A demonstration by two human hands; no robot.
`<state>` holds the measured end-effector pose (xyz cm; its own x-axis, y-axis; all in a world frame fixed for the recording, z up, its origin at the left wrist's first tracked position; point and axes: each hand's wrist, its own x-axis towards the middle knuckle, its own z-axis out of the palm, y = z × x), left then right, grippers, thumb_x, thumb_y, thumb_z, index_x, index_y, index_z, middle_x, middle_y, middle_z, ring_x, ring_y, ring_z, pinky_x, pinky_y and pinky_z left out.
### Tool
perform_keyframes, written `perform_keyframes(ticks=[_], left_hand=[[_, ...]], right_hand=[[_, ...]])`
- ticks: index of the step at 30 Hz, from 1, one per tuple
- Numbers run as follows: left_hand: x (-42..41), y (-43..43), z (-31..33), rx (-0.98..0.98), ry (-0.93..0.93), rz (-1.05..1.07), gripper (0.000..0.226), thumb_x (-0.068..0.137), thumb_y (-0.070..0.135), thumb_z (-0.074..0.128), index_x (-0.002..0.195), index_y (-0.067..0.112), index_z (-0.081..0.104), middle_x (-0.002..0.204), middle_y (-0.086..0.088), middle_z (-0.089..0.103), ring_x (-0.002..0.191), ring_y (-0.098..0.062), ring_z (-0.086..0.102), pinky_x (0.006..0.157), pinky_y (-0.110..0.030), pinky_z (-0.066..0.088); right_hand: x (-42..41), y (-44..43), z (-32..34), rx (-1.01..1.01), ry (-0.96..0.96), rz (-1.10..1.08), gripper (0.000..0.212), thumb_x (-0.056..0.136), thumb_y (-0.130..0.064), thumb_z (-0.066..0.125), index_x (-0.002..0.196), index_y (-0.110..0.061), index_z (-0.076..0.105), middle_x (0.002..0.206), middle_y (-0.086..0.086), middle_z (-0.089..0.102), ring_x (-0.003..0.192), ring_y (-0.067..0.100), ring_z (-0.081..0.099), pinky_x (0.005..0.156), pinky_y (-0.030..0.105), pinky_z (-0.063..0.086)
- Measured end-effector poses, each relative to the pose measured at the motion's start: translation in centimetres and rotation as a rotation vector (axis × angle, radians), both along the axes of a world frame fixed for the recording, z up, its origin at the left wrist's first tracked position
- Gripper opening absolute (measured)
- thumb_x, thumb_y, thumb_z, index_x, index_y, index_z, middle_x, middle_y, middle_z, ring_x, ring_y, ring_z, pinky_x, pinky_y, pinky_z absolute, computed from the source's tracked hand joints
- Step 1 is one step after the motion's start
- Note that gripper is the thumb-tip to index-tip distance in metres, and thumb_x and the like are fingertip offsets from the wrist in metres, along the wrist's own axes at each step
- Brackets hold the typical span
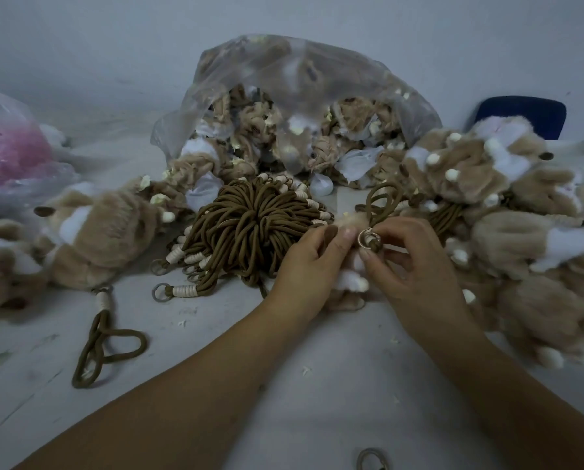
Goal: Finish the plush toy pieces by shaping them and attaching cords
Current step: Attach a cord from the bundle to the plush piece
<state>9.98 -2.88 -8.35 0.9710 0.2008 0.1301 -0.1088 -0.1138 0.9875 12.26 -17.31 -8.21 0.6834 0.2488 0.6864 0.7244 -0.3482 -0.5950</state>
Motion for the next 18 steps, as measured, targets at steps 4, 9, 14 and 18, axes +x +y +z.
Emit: perform_keyframes(ticks=[4, 9, 14, 18], left_hand=[[-0.14, 0.06, 0.23, 0.033, -0.024, 0.038, 0.018, 0.096, 0.029, 0.061, 0.096, 0.012, 0.067, 0.095, -0.01, 0.07, 0.084, -0.011, 0.066, 0.077, -0.028, 0.054], [-0.74, 0.04, 0.35, 0.416, -0.326, 0.194, 0.002, 0.093, 0.016, 0.062, 0.093, 0.014, 0.06, 0.089, 0.007, 0.057, 0.088, -0.014, 0.053, 0.075, -0.019, 0.042], [-0.66, 0.12, 0.15, 0.658, -0.433, 0.235, 0.006, 0.088, 0.007, 0.066, 0.092, 0.008, 0.062, 0.091, -0.001, 0.057, 0.087, -0.015, 0.046, 0.075, -0.025, 0.037], [-0.52, 0.22, 0.07, 0.825, -0.496, 0.268, 0.014, 0.081, 0.001, 0.068, 0.094, 0.006, 0.066, 0.09, -0.006, 0.059, 0.084, -0.024, 0.05, 0.073, -0.037, 0.041]], right_hand=[[-0.02, 0.03, -0.07, -0.008, -0.005, 0.007, 0.02, 0.084, -0.004, 0.068, 0.102, -0.009, 0.062, 0.104, -0.011, 0.051, 0.099, 0.008, 0.054, 0.085, 0.033, 0.052], [-0.23, 0.24, -0.2, -0.025, -0.02, 0.068, 0.023, 0.084, -0.001, 0.069, 0.105, -0.008, 0.062, 0.108, -0.003, 0.052, 0.107, 0.012, 0.053, 0.09, 0.019, 0.047], [-0.34, 0.04, -0.17, -0.023, 0.001, 0.097, 0.023, 0.084, -0.003, 0.068, 0.104, -0.011, 0.062, 0.109, 0.0, 0.051, 0.106, 0.011, 0.053, 0.091, 0.026, 0.049], [-0.4, 0.03, -0.2, -0.011, 0.025, 0.115, 0.023, 0.084, -0.004, 0.068, 0.104, -0.014, 0.061, 0.11, 0.004, 0.05, 0.105, 0.011, 0.054, 0.091, 0.027, 0.05]])
